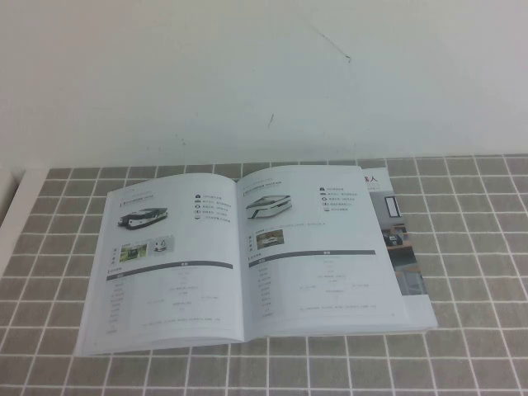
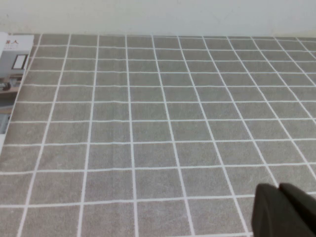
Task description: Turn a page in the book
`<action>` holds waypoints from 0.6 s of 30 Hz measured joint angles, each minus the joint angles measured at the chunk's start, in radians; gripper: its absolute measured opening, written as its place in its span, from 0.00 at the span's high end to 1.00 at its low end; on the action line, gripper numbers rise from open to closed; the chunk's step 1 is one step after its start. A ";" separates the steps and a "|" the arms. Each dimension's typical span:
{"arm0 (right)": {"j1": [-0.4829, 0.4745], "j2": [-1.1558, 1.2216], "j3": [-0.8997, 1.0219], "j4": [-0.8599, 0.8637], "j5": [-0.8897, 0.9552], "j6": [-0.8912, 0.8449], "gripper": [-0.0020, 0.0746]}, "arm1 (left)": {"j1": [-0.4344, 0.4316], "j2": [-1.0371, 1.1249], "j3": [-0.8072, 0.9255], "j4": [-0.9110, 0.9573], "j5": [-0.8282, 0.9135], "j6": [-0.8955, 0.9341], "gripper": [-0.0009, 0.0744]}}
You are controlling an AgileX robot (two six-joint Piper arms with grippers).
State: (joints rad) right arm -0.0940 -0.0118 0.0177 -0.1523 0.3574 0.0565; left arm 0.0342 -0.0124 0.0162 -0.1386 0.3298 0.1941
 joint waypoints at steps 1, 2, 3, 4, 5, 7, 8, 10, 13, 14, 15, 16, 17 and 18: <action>0.000 0.000 0.000 0.000 0.000 0.000 0.98 | 0.000 0.000 0.000 0.000 0.000 0.000 0.99; 0.000 0.000 0.000 0.000 0.000 0.000 0.98 | 0.000 0.000 0.000 0.000 0.000 0.000 0.99; 0.000 0.000 0.000 0.000 0.000 0.000 0.98 | 0.000 0.000 0.000 0.000 0.000 0.000 0.99; 0.000 0.000 0.000 0.000 0.000 0.000 0.98 | 0.000 0.000 0.000 0.000 0.000 0.000 0.99; 0.000 0.000 0.000 0.000 0.000 0.000 0.98 | 0.000 0.000 0.000 0.000 0.000 0.000 0.99; 0.000 0.000 0.000 0.000 0.000 0.000 0.98 | 0.000 0.000 0.000 -0.002 0.000 -0.002 0.99; 0.000 0.000 0.000 0.000 0.000 0.000 0.98 | 0.000 0.000 0.000 -0.004 0.000 -0.002 0.99; 0.000 0.000 0.000 0.000 0.000 0.000 0.98 | 0.000 0.000 0.000 -0.008 0.000 -0.002 0.99; 0.000 0.000 0.000 0.000 0.000 0.000 0.98 | 0.000 0.000 0.000 -0.011 0.000 -0.002 0.99; 0.000 0.000 0.000 0.000 0.000 0.000 0.98 | 0.000 0.000 0.000 -0.012 0.000 -0.002 0.99; 0.000 0.000 0.000 0.000 0.000 0.000 0.98 | 0.000 0.000 0.000 -0.013 0.000 -0.002 0.99; 0.000 0.000 0.000 0.000 0.000 0.000 0.98 | 0.000 0.000 0.000 -0.015 0.000 -0.002 0.99; 0.000 0.000 0.000 0.000 0.000 0.000 0.98 | 0.000 0.000 0.000 -0.015 0.000 -0.002 0.99; 0.000 0.000 0.000 0.002 0.000 0.000 0.98 | 0.000 0.000 0.000 -0.015 0.000 -0.002 0.99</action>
State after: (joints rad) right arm -0.0940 -0.0118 0.0177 -0.1501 0.3574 0.0565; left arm 0.0342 -0.0124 0.0162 -0.1534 0.3298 0.1916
